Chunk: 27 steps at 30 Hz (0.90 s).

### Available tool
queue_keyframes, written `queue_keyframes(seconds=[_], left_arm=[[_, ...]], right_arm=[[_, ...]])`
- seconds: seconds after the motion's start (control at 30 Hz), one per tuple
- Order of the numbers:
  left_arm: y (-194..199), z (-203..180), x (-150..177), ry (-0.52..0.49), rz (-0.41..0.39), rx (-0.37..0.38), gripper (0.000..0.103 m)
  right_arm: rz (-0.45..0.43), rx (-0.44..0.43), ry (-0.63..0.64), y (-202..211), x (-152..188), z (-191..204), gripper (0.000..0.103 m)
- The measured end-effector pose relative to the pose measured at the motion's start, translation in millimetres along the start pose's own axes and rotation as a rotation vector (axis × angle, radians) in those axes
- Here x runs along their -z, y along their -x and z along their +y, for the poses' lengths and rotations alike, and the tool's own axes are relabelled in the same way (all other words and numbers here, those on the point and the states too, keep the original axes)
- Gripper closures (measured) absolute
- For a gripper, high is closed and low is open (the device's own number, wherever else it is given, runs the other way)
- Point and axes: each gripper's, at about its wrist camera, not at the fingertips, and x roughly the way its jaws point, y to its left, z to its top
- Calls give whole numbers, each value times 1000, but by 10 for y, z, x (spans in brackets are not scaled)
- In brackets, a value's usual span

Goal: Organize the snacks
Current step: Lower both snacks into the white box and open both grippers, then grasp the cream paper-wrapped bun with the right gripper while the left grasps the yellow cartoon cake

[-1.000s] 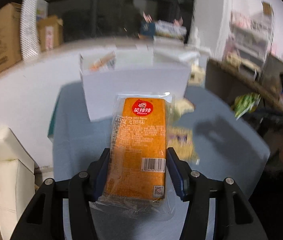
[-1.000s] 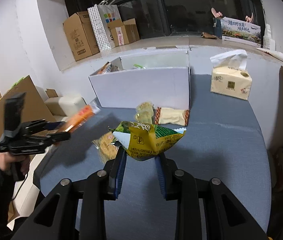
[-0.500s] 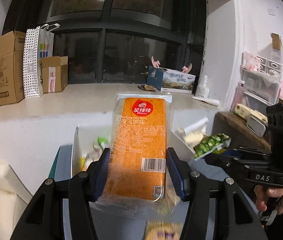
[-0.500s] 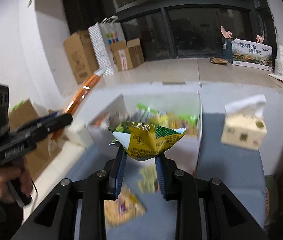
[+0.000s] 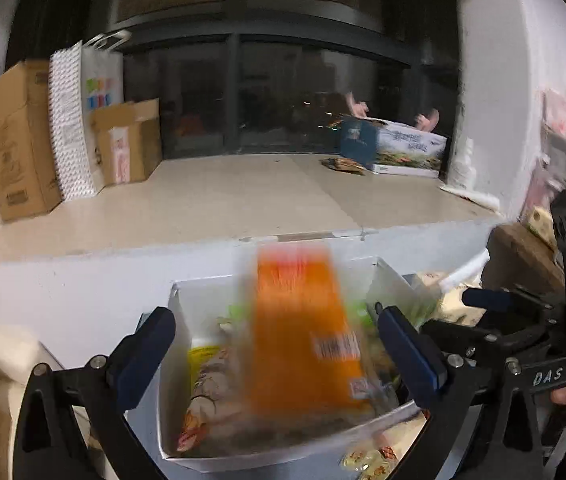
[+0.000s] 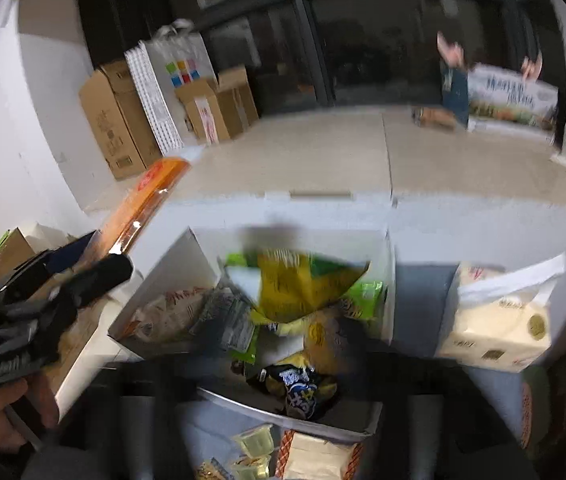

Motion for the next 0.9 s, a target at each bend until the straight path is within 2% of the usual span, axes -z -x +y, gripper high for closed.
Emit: queue_keyframes(seconds=[0.1,0.17,0.53,0.77,0.9], left_arm=[[30,40,72,6,5,-5,0],[76,32,120,-7,2,-17,0],[533,-110,199,-47,-44,0,0],[1140,-286,565,-70,-69,45,0],[1432,-335,866,-47,-53,56,0]], right_arm=[[8,-24,-24,-6,51,-81,0],[7,4,-29,25,94,-110,0],[-105,-17,0,586,267,-81,0],[-193,-56,34,1212,776,-27,0],[-175,-57,53,1427,1167,-18,0]])
